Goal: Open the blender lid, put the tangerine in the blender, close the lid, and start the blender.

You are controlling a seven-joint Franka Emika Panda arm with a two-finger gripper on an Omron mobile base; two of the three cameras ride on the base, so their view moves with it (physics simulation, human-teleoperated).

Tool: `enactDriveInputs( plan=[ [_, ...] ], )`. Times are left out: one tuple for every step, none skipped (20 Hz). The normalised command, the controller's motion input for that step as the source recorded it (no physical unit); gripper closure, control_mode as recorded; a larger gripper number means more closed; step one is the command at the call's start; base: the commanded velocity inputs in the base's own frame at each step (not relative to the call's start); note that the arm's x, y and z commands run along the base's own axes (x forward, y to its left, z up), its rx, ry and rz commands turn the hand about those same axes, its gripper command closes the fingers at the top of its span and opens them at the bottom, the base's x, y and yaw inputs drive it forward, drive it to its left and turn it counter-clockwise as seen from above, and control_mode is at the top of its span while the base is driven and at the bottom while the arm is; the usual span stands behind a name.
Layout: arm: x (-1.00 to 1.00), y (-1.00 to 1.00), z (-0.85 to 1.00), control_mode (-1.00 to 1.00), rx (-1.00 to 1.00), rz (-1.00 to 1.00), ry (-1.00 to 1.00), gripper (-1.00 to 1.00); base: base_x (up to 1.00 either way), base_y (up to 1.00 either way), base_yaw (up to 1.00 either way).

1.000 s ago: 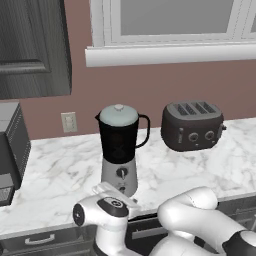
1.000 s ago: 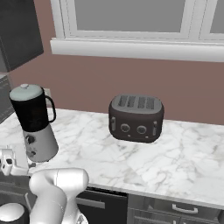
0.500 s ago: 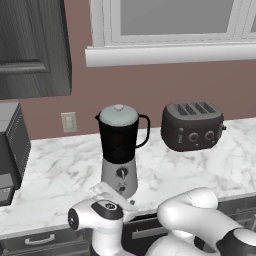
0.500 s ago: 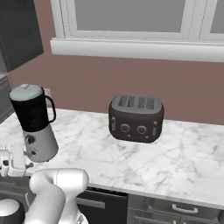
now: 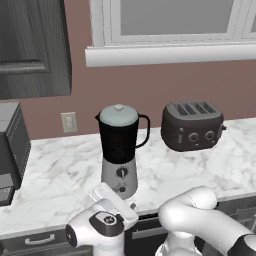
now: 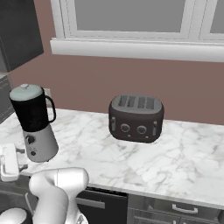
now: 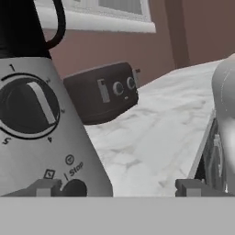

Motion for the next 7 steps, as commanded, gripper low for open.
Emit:
enactDriveInputs(
  plan=[
    [-0.10,0.00,0.37,-1.00,0.00,0.00,-0.13,-1.00,0.00,0.00,0.00],
    [-0.10,0.00,0.35,-1.00,0.00,0.00,-0.12,-1.00,0.00,0.00,0.00],
    [-0.08,0.00,0.35,-1.00,0.00,0.00,-0.10,-1.00,0.00,0.00,0.00],
    [-0.08,0.00,0.34,-1.00,0.00,0.00,-0.09,-1.00,0.00,0.00,0.00],
    [-0.10,0.00,0.33,-1.00,0.00,0.00,-0.10,-1.00,0.00,0.00,0.00],
    [-0.07,0.00,0.31,-1.00,0.00,0.00,-0.10,-1.00,0.00,0.00,0.00],
    [-0.09,0.00,0.26,-1.00,0.00,0.00,-0.10,-1.00,0.00,0.00,0.00]
  ],
)
